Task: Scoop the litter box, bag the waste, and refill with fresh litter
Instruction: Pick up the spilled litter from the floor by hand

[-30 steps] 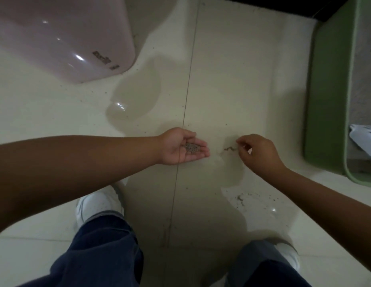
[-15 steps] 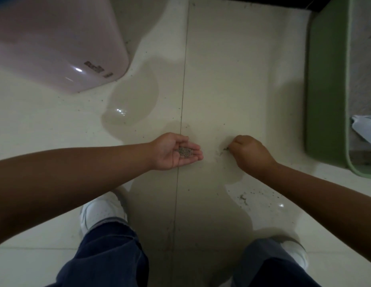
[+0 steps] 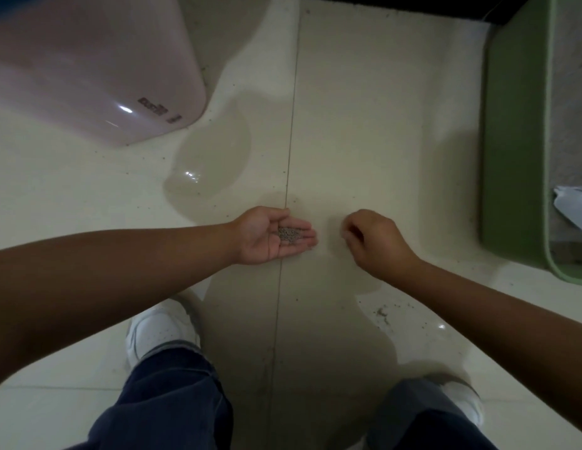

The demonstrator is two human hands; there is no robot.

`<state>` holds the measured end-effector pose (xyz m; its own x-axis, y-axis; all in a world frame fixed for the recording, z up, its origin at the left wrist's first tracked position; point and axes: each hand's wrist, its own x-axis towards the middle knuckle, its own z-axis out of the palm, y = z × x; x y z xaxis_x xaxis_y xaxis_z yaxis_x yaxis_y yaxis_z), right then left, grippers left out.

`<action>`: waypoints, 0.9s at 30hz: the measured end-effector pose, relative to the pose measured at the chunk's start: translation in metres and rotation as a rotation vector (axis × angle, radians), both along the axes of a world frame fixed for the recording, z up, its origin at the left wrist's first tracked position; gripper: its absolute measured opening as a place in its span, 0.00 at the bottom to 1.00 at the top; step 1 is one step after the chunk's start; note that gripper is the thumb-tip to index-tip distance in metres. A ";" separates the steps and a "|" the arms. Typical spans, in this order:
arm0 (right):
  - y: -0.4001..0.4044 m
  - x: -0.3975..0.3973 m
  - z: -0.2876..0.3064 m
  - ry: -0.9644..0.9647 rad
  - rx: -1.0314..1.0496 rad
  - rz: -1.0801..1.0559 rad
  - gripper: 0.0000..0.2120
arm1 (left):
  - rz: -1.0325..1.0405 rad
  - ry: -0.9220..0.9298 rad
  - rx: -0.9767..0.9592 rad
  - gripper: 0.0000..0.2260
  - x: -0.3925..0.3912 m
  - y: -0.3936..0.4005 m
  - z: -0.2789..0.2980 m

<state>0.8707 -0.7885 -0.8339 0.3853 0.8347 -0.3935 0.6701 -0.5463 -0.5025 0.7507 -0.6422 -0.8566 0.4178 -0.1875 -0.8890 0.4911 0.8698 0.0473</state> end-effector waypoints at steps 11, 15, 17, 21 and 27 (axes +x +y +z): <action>-0.026 0.022 -0.018 -0.203 -0.081 0.105 0.04 | -0.011 0.018 -0.022 0.29 0.001 0.000 -0.004; -0.020 0.016 -0.019 -0.203 -0.133 0.238 0.06 | -0.030 0.032 -0.004 0.28 0.001 0.000 -0.003; -0.018 0.018 -0.023 -0.201 -0.153 0.287 0.12 | -0.034 0.038 0.003 0.27 0.002 0.000 -0.002; -0.014 0.020 -0.015 -0.283 -0.157 0.404 0.06 | -0.005 0.041 0.003 0.28 0.002 -0.001 -0.003; -0.012 0.015 -0.015 -0.340 -0.099 0.330 0.09 | 0.009 0.069 0.035 0.21 0.004 -0.002 0.005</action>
<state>0.8853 -0.8003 -0.8490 0.2265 0.8990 -0.3749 0.9330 -0.3108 -0.1815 0.7547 -0.6445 -0.8520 0.3568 -0.1520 -0.9217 0.4867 0.8724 0.0445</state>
